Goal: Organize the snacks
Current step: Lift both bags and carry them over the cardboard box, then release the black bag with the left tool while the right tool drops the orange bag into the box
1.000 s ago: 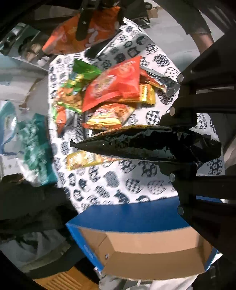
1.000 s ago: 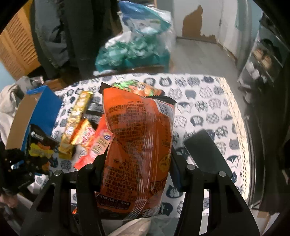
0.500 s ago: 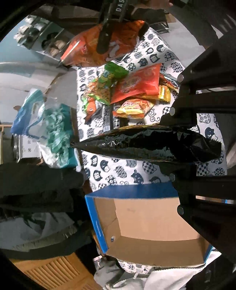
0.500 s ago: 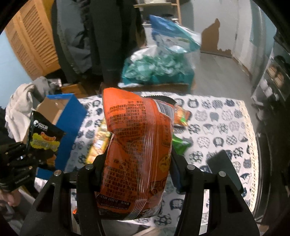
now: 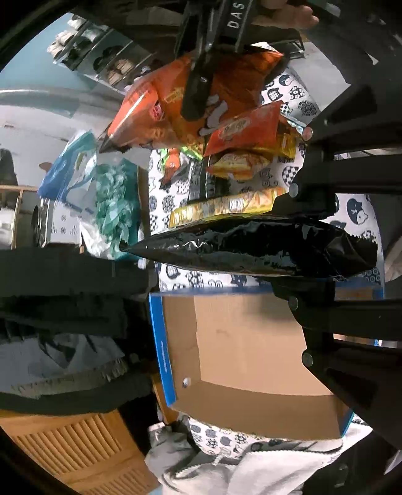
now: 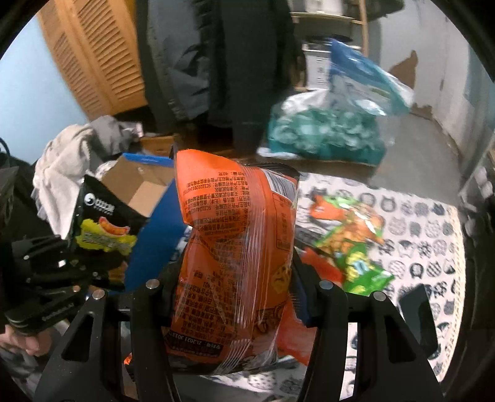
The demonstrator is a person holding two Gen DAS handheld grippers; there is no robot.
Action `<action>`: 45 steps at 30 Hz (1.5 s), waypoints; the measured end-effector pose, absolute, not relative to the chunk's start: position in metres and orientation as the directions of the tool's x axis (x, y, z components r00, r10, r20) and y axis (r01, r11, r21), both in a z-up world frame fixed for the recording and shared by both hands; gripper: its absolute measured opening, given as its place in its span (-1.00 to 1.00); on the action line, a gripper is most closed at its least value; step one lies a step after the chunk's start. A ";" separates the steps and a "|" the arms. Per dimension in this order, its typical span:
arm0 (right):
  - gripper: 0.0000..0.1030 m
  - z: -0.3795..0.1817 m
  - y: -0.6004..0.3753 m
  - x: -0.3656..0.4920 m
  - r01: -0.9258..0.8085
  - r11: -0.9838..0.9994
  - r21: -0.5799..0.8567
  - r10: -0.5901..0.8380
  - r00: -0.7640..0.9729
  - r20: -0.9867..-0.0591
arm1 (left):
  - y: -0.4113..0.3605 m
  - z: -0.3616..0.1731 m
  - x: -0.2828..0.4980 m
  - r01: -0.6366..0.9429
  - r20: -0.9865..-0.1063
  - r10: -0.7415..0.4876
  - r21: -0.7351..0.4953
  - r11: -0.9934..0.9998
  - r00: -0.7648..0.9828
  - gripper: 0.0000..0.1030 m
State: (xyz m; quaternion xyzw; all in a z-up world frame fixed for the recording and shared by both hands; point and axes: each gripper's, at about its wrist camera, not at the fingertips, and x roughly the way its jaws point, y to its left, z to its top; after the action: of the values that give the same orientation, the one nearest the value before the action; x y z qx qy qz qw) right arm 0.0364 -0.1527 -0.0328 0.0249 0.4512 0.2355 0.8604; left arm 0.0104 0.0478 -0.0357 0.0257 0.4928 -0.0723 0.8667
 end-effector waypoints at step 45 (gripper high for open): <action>0.07 -0.056 0.053 0.062 -0.553 0.743 0.375 0.571 0.232 -0.788 | 0.199 -0.083 0.010 -0.186 -0.898 0.050 -0.036 0.982 0.438 -0.22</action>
State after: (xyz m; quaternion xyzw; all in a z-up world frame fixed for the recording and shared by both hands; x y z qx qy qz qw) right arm 0.0621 0.0533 -0.0563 0.0086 0.5055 0.3580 0.7850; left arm 0.0097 0.1989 -0.0826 -0.0646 0.5255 0.0696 0.8455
